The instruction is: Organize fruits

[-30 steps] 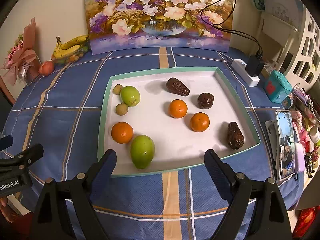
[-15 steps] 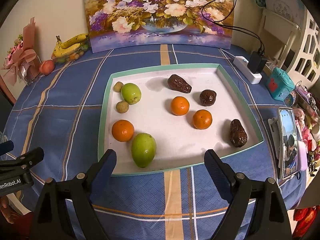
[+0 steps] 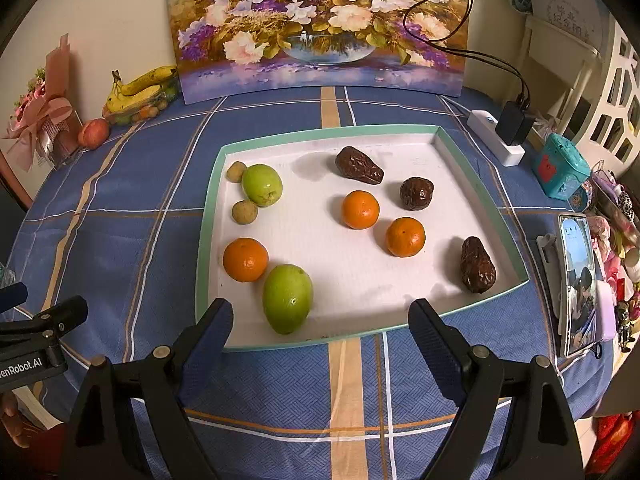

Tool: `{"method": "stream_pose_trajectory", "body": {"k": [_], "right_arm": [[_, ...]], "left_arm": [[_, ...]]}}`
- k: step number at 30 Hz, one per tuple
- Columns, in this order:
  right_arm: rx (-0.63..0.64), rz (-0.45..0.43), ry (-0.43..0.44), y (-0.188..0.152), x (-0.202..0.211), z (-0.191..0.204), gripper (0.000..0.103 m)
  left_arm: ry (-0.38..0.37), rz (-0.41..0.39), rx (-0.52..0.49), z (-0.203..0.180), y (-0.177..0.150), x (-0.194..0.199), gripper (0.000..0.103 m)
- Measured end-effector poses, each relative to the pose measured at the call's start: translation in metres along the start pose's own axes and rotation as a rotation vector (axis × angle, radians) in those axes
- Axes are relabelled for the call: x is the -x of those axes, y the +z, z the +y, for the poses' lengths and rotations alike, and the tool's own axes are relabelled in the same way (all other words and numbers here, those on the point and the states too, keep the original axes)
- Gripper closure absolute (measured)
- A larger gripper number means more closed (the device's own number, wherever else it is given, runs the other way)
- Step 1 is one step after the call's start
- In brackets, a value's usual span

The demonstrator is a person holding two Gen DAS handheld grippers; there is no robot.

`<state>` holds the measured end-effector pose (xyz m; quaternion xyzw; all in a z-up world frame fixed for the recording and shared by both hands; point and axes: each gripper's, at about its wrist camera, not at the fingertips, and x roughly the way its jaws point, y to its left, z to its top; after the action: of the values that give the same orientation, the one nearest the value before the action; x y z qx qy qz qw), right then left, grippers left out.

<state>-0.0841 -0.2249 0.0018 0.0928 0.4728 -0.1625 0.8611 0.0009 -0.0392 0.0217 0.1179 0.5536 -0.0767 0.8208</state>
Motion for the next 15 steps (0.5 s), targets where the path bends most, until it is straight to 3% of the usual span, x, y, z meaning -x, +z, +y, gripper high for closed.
{"method": "stream_pose_trajectory", "body": {"k": [15], "right_arm": [[0.005, 0.004, -0.001, -0.0005, -0.0008, 0.0009, 0.013]], "left_arm": [[-0.024, 0.016, 0.023, 0.0033, -0.0002, -0.0018, 0.0]]}}
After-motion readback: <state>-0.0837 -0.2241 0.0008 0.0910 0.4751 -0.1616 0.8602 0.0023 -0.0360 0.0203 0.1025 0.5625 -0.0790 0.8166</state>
